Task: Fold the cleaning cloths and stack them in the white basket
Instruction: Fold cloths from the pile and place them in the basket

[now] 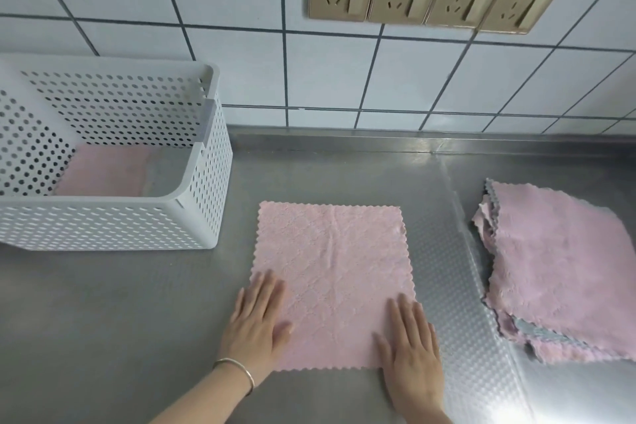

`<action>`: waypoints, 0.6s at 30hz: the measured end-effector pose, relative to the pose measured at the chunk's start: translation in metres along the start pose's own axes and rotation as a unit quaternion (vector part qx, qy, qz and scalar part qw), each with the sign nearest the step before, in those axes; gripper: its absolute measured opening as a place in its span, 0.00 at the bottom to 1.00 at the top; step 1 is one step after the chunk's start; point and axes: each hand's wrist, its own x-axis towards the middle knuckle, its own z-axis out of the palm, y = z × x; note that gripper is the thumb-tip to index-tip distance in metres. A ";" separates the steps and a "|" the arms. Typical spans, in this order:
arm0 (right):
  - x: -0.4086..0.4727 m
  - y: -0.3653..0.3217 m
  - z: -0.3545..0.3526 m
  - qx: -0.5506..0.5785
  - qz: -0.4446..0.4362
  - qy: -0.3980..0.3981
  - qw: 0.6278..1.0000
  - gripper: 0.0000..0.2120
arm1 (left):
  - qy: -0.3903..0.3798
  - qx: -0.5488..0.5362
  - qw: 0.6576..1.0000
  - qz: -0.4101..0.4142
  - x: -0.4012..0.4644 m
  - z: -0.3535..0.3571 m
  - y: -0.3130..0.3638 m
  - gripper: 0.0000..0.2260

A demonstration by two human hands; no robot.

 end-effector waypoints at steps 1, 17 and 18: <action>-0.003 0.007 -0.002 -0.004 -0.001 0.001 1.000 0.29 | -0.006 0.000 1.000 -0.010 -0.003 -0.001 -0.003 0.27; -0.017 0.033 -0.015 -0.041 -0.304 0.175 0.936 0.11 | 0.021 -0.009 0.987 0.158 -0.040 -0.036 0.009 0.08; -0.016 0.033 -0.017 -0.051 -0.306 0.170 0.935 0.12 | 0.024 -0.005 0.987 0.159 -0.042 -0.035 0.008 0.07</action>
